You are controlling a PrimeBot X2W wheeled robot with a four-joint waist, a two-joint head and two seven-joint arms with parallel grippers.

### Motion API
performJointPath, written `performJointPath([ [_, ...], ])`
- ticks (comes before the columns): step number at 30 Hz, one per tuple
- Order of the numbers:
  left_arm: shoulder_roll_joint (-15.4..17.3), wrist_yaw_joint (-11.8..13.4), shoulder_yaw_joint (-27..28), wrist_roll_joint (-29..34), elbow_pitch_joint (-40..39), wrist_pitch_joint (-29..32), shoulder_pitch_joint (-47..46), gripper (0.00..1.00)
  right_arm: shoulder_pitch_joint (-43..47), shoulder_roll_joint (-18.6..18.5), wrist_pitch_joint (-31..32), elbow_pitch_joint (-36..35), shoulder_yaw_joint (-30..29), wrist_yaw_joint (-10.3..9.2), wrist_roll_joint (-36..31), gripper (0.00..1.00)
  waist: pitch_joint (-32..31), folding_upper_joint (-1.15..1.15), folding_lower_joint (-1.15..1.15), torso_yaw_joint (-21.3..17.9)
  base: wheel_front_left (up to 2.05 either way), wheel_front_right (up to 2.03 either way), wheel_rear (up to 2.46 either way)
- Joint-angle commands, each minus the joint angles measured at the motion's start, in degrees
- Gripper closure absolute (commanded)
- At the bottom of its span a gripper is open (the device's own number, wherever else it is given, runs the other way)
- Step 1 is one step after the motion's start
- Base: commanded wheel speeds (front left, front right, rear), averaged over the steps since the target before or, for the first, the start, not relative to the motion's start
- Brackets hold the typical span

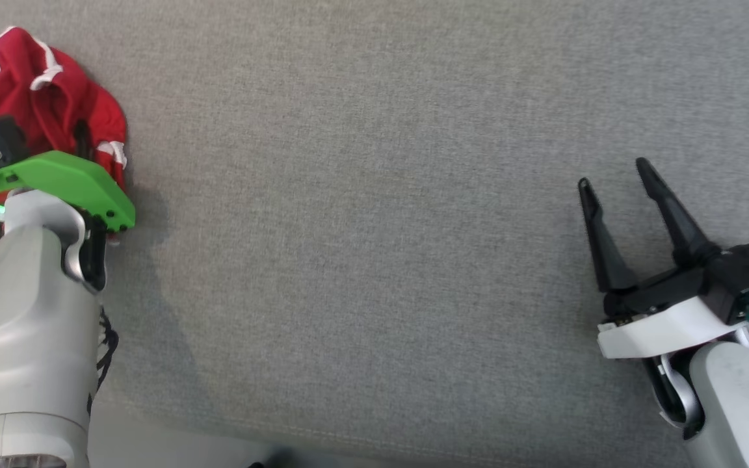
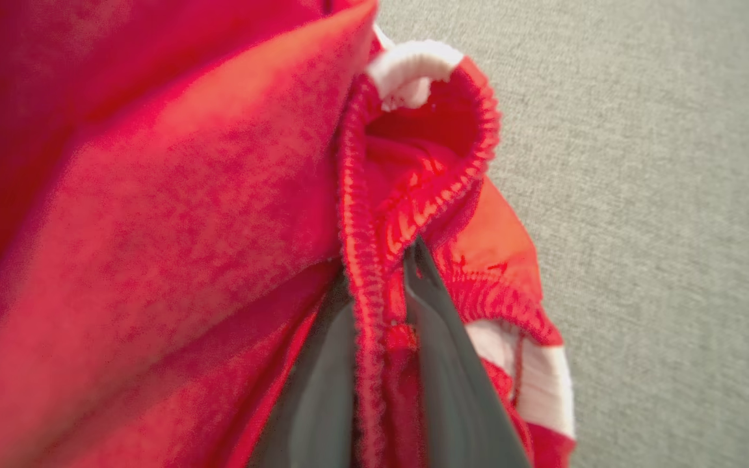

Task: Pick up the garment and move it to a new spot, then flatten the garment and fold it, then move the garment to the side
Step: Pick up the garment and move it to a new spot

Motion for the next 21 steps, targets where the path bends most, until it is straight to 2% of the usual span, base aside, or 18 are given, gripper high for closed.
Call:
performJointPath([
  [1, 1.2, -0.6, -0.3, 0.2, -1.3, -2.9, 1.6, 1.0, -0.3, 1.7, 0.0, 0.7, 0.5, -0.09, 0.3, 0.0, -5.2, 0.0, -0.01, -3.8, 0.0, 0.0, 0.0],
  [6, 1.7, -1.3, -0.8, 0.2, -6.1, -6.6, 5.2, 1.0, 2.3, 5.2, 0.0, 1.8, 0.2, -0.09, 0.6, 0.0, -11.8, 0.0, -0.01, -7.7, 0.0, 0.0, 0.0],
  [11, 0.5, -1.4, -0.2, -1.8, -14.1, -7.9, 11.7, 1.0, 5.4, 8.3, 0.0, 2.9, 0.1, -0.09, 1.0, 0.0, -18.6, 0.0, -0.01, -12.1, 0.0, 0.0, 0.0],
  [15, -1.7, -1.7, -0.6, -3.4, -21.5, -5.8, 18.2, 1.0, 7.2, 9.8, 0.0, 3.5, 1.1, -0.09, 1.1, 0.0, -22.9, 0.0, -0.01, -16.3, 0.0, 0.0, 0.0],
  [21, -4.3, -0.3, -3.1, -3.6, -32.7, -2.0, 26.2, 1.0, 8.8, 11.1, 0.0, 4.0, 2.2, -0.09, 1.5, 0.0, -26.5, 0.0, -0.01, -22.4, 0.0, 0.0, 0.0],
])
